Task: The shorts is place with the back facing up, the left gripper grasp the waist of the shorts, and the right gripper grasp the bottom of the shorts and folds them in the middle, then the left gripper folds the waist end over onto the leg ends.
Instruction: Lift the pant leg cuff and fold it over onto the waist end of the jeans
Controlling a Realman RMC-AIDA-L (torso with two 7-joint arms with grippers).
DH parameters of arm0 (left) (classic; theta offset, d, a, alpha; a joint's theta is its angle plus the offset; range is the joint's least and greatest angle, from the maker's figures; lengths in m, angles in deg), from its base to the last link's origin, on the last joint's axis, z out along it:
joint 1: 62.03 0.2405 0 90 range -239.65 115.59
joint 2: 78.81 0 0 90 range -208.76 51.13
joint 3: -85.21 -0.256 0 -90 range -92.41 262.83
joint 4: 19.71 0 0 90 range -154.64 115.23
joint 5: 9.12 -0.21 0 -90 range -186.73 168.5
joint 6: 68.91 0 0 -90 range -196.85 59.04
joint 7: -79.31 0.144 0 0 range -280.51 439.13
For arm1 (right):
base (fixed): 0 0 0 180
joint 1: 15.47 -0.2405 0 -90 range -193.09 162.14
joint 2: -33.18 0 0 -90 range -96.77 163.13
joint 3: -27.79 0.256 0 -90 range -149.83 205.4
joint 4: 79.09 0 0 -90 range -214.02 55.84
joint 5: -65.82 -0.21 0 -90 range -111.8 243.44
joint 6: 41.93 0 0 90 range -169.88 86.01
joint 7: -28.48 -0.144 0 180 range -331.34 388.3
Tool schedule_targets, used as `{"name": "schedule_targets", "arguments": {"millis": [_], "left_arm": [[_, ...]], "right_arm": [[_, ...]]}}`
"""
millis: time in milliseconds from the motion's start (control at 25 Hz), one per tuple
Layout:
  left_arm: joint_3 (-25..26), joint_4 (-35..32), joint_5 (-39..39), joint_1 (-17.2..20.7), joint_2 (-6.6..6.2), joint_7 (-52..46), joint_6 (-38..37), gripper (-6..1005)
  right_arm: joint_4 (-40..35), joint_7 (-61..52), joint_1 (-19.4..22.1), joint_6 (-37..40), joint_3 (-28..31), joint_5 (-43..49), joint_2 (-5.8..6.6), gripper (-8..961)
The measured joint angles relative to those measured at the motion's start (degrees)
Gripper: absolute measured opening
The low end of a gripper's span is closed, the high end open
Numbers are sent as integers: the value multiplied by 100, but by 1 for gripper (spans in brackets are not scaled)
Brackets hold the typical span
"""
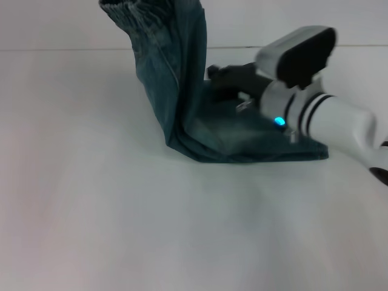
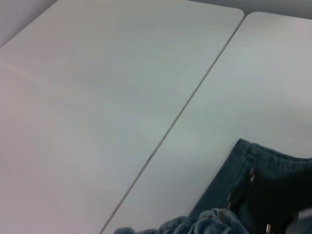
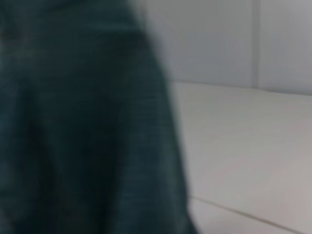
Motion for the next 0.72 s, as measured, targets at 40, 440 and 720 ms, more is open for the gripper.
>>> {"name": "schedule_targets", "arguments": {"millis": [40, 440, 720], "left_arm": [[-3, -11, 1, -17, 7, -1, -9, 100], [-126, -156, 12, -130, 26, -18, -136, 100], [-143, -157, 13, -6, 120, -23, -138, 99]], "right_arm": [[126, 37, -121, -4, 89, 140, -2, 25], [1086, 89, -503, -376, 3047, 3539, -3, 23], [1334, 443, -308, -710, 4420, 4898, -2, 23]]}}
